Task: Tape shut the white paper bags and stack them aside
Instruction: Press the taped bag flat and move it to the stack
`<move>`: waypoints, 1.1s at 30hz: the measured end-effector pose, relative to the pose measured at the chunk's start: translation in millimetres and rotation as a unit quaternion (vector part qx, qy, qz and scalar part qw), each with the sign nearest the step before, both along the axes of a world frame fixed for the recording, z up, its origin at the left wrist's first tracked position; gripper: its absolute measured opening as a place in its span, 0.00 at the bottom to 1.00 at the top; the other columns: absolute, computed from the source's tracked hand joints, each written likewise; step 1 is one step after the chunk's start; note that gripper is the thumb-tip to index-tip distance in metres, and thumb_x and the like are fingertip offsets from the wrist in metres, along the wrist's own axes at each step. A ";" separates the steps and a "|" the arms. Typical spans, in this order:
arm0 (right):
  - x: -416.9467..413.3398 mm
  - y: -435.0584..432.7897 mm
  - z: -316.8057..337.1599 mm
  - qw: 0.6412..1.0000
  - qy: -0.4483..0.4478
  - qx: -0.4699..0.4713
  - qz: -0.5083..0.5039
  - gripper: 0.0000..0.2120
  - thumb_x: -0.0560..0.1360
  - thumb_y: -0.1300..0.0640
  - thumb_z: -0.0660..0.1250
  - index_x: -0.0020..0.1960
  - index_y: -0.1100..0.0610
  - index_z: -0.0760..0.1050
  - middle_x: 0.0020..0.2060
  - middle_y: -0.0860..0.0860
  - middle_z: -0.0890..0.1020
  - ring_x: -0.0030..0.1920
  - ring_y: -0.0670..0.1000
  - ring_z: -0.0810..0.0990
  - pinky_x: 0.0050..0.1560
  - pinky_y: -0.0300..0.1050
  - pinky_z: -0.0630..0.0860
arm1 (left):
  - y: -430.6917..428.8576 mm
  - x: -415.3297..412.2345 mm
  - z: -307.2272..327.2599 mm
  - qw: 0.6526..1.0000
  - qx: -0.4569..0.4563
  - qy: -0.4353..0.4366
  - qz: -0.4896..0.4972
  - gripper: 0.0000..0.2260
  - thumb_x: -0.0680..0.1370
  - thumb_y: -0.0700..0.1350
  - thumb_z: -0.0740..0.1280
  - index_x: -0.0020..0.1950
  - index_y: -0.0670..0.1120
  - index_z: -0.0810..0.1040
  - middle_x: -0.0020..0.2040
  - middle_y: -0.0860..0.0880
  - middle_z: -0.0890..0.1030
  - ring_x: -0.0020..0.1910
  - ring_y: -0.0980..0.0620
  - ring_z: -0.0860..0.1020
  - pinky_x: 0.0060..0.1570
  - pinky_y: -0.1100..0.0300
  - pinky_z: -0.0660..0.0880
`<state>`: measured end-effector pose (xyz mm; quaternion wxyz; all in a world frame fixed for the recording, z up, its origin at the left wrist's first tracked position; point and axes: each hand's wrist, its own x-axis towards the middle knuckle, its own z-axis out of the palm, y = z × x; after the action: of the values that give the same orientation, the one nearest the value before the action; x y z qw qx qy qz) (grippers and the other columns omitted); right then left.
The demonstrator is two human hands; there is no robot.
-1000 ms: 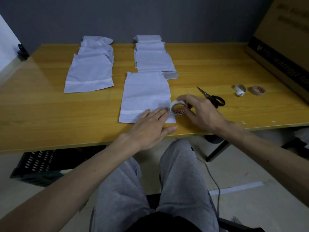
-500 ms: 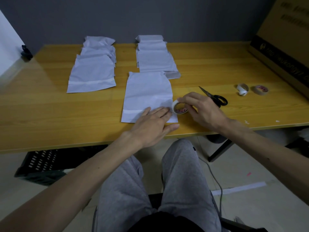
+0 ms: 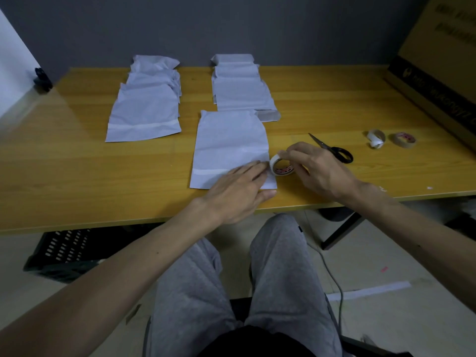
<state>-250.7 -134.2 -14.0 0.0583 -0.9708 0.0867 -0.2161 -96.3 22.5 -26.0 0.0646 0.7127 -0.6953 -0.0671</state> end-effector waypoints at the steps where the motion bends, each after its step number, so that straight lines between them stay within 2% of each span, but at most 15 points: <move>1: 0.1 -0.1 0.2 1.000 0.000 0.000 0.000 0.14 0.78 0.65 0.60 0.62 0.60 0.76 0.53 0.57 0.79 0.44 0.61 0.81 0.38 0.56 0.78 | -1.2 -0.2 -0.5 1.000 0.004 -0.007 -0.003 0.30 0.82 0.60 0.46 0.79 0.45 0.52 0.79 0.49 0.53 0.78 0.54 0.49 0.76 0.57 0.47; 6: -3.4 0.9 -0.7 1.000 -0.019 0.000 -0.016 0.13 0.78 0.66 0.62 0.61 0.61 0.77 0.52 0.57 0.80 0.44 0.59 0.81 0.39 0.55 0.79 | -1.2 2.7 -6.2 0.999 0.027 0.027 -0.009 0.30 0.82 0.59 0.47 0.79 0.45 0.48 0.80 0.50 0.49 0.78 0.55 0.47 0.73 0.63 0.42; 10: -3.0 2.2 -1.7 1.000 -0.017 0.013 -0.018 0.13 0.78 0.66 0.63 0.61 0.60 0.77 0.53 0.56 0.80 0.47 0.58 0.81 0.42 0.52 0.79 | -1.3 9.0 -10.5 0.996 0.036 0.075 -0.018 0.30 0.82 0.59 0.48 0.79 0.47 0.49 0.80 0.51 0.49 0.77 0.57 0.46 0.75 0.62 0.42; 14: -3.4 1.1 -2.3 0.999 -0.022 0.028 -0.019 0.14 0.78 0.66 0.63 0.62 0.60 0.77 0.53 0.56 0.80 0.48 0.58 0.81 0.45 0.50 0.78 | -1.4 8.7 -10.1 0.997 0.039 0.067 -0.020 0.32 0.80 0.62 0.48 0.80 0.47 0.47 0.80 0.51 0.48 0.77 0.57 0.46 0.75 0.62 0.41; 20: -3.3 2.7 -0.9 1.000 0.000 0.000 -0.011 0.15 0.79 0.63 0.58 0.64 0.60 0.75 0.54 0.57 0.78 0.46 0.61 0.80 0.40 0.56 0.79 | -2.3 8.9 -12.1 0.997 0.039 0.067 -0.021 0.33 0.80 0.63 0.47 0.80 0.48 0.46 0.80 0.52 0.47 0.77 0.57 0.44 0.74 0.62 0.40; 25: -4.7 -0.6 -2.5 1.000 -0.001 0.007 -0.015 0.15 0.78 0.67 0.60 0.63 0.61 0.75 0.54 0.58 0.78 0.46 0.62 0.80 0.40 0.58 0.79 | -3.0 8.0 -8.7 0.997 0.040 0.053 -0.032 0.32 0.79 0.63 0.45 0.80 0.49 0.47 0.80 0.52 0.47 0.77 0.57 0.44 0.73 0.62 0.40; 29: -2.8 -0.7 -3.1 1.000 0.003 0.004 -0.014 0.16 0.78 0.68 0.60 0.64 0.60 0.74 0.54 0.57 0.78 0.46 0.61 0.80 0.37 0.58 0.78 | -5.9 5.9 -3.3 0.998 0.034 0.032 -0.035 0.34 0.77 0.65 0.43 0.79 0.48 0.53 0.79 0.51 0.52 0.77 0.55 0.49 0.75 0.58 0.45; 33: -3.3 3.6 -2.8 1.000 -0.003 0.009 -0.002 0.15 0.78 0.67 0.60 0.63 0.61 0.75 0.53 0.57 0.78 0.46 0.60 0.80 0.40 0.56 0.78 | -9.2 1.2 -2.3 0.999 -0.011 -0.012 -0.046 0.37 0.76 0.67 0.40 0.76 0.46 0.61 0.75 0.49 0.63 0.74 0.52 0.58 0.74 0.55 0.53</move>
<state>-254.0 -130.5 -16.8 0.0671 -0.9693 0.0903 -0.2186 -95.1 13.3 -28.3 0.0612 0.6799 -0.7287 -0.0539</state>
